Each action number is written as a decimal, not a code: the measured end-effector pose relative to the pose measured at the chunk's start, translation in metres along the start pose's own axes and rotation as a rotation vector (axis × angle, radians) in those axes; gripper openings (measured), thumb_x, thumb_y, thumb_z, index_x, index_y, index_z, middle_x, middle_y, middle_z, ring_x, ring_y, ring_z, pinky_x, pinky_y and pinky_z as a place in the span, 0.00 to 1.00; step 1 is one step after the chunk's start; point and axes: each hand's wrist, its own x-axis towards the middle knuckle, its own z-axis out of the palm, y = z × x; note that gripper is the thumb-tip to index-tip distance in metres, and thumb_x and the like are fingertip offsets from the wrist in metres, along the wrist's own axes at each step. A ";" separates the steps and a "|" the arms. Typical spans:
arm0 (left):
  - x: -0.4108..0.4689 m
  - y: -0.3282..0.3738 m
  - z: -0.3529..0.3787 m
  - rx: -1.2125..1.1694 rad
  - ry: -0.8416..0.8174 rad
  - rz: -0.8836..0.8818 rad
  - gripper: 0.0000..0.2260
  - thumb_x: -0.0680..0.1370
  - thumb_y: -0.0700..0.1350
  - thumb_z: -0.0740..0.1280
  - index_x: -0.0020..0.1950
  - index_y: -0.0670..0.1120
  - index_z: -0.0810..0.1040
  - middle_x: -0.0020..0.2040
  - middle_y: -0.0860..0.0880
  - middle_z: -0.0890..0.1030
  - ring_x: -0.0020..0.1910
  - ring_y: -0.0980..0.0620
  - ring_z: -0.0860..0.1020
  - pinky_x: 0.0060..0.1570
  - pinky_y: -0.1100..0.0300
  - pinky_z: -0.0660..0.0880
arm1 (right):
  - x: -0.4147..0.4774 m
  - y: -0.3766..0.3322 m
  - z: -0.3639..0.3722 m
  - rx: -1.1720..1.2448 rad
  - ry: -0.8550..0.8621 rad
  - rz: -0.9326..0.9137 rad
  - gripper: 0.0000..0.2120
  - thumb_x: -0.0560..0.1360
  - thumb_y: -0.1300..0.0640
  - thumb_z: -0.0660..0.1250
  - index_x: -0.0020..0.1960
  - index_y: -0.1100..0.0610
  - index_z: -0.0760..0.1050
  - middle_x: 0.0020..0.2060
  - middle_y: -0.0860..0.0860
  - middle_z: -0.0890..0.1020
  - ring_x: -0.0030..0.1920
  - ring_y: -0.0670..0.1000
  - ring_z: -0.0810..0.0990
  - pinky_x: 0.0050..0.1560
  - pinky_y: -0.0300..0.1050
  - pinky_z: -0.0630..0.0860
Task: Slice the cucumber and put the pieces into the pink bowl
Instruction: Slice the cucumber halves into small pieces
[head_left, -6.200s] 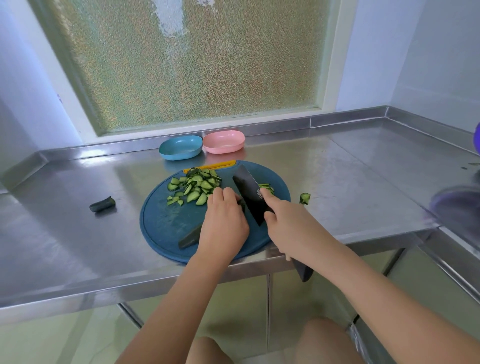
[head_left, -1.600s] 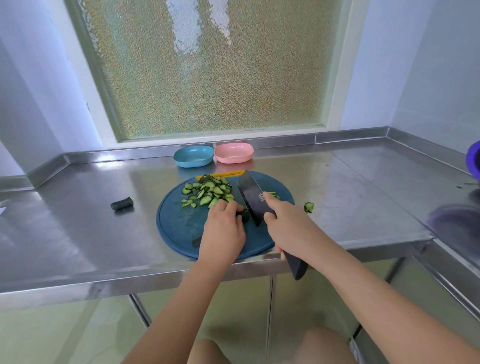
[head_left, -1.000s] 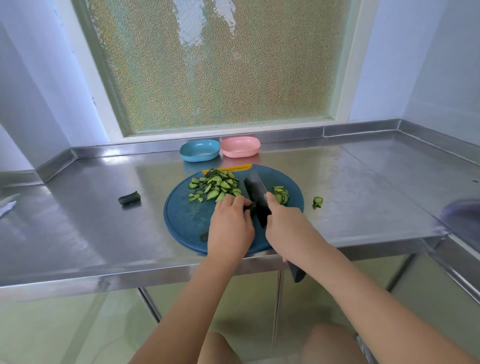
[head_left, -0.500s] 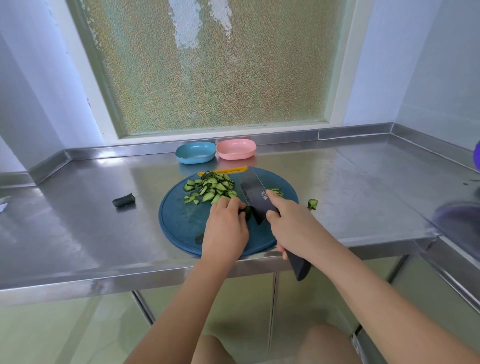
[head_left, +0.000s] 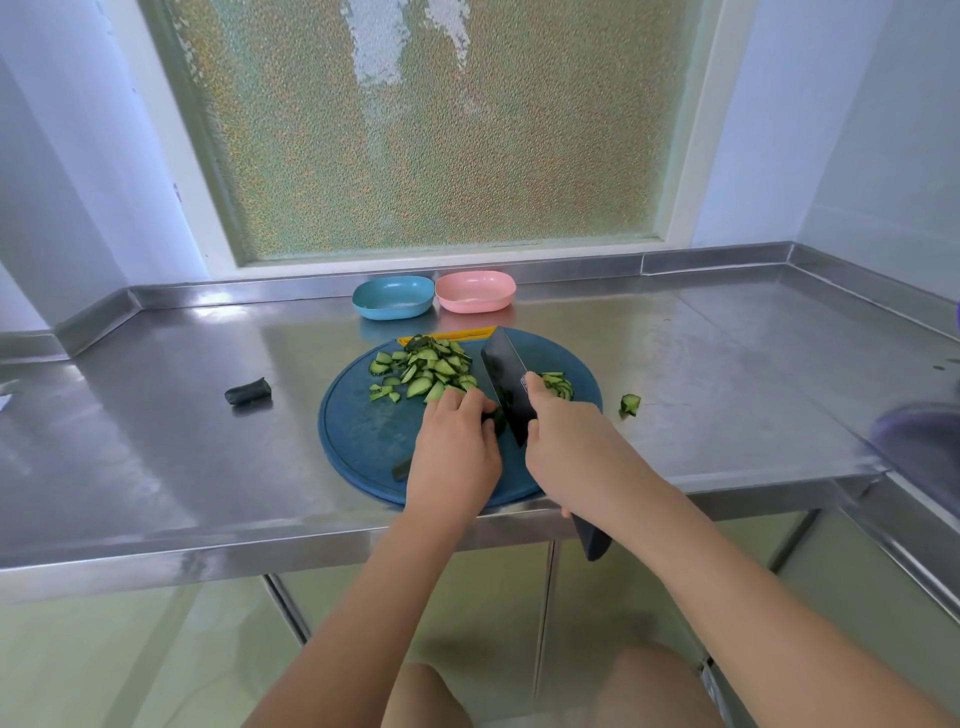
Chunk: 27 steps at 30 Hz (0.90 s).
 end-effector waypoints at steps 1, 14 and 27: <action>0.000 0.000 0.000 0.000 0.002 0.001 0.08 0.77 0.39 0.61 0.55 0.42 0.77 0.50 0.44 0.75 0.51 0.46 0.71 0.49 0.55 0.70 | 0.000 0.000 0.000 0.018 -0.013 0.010 0.31 0.81 0.62 0.54 0.79 0.50 0.44 0.43 0.55 0.74 0.38 0.53 0.75 0.38 0.45 0.76; -0.001 0.003 -0.002 0.008 -0.004 -0.021 0.09 0.78 0.39 0.60 0.56 0.43 0.75 0.52 0.45 0.74 0.52 0.48 0.70 0.50 0.58 0.68 | 0.001 0.009 0.007 0.033 -0.051 0.036 0.30 0.81 0.61 0.53 0.79 0.48 0.45 0.53 0.60 0.77 0.39 0.56 0.77 0.41 0.48 0.78; 0.013 -0.002 -0.029 -0.148 0.130 -0.090 0.31 0.74 0.40 0.66 0.75 0.47 0.59 0.73 0.40 0.57 0.72 0.42 0.55 0.70 0.49 0.55 | 0.029 0.037 -0.052 -0.344 0.179 -0.300 0.09 0.80 0.54 0.58 0.59 0.52 0.63 0.37 0.49 0.75 0.35 0.52 0.74 0.38 0.49 0.75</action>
